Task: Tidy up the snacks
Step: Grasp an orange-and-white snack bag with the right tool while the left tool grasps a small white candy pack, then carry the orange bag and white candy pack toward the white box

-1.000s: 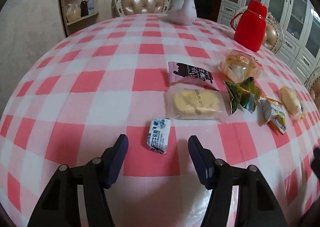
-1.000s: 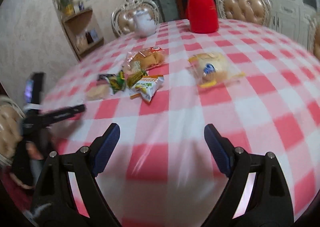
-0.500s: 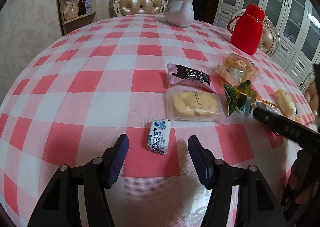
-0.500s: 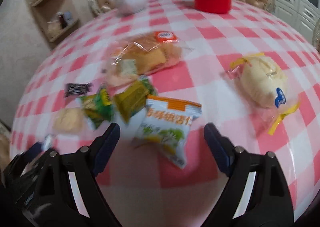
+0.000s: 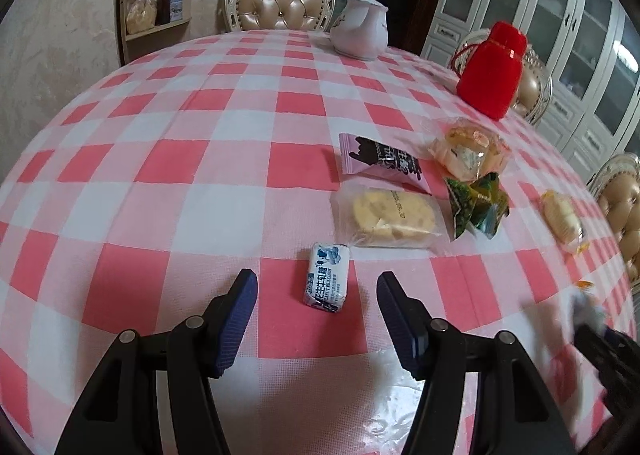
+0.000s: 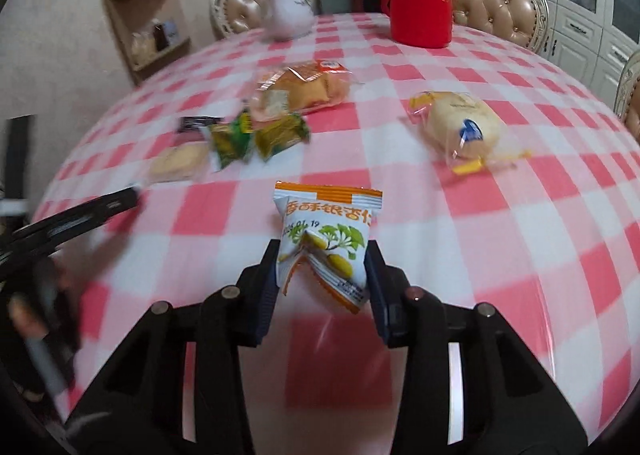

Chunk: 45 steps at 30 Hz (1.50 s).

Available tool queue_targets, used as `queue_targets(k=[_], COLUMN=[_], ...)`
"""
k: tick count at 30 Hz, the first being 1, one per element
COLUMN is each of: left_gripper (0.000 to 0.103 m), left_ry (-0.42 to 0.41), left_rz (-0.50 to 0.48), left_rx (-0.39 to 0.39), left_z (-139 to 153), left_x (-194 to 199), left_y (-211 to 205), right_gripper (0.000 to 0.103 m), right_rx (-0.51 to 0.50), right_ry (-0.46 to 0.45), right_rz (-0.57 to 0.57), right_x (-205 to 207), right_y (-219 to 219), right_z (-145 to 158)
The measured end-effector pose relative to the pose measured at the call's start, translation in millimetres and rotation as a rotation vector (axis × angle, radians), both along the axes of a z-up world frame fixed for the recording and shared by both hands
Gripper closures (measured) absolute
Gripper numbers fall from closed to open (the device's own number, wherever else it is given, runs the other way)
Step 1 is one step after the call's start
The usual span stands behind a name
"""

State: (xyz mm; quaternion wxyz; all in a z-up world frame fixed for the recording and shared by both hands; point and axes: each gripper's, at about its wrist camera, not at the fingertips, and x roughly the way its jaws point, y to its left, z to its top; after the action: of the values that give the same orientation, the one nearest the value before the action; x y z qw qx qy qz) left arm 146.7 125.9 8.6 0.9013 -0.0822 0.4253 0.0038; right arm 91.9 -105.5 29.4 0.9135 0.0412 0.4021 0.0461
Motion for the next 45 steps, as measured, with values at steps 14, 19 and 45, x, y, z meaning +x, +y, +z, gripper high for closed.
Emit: queue_targets(k=[14,19,45], left_gripper=[0.082,0.082,0.082], left_ry=[-0.07,-0.093,-0.166], left_rz=[-0.047,-0.047,0.083], left_rx=[0.166,0.172,-0.032], left_z=[14.9,19.6,33.9], left_x=[-8.7,-23.1,-142.2], left_y=[-24.6,-30.3,-11.1], right_gripper=[0.059,0.059,0.059], right_rx=[0.161,0.101,0.027], right_ry=[-0.005,-0.021,-0.005], right_rz=[0.047,0.082,0.213], right_x=[-29.0,-31.0,-48.9], right_y=[-0.3,12.8,61.6], right_z=[12.9,12.5,-0.5])
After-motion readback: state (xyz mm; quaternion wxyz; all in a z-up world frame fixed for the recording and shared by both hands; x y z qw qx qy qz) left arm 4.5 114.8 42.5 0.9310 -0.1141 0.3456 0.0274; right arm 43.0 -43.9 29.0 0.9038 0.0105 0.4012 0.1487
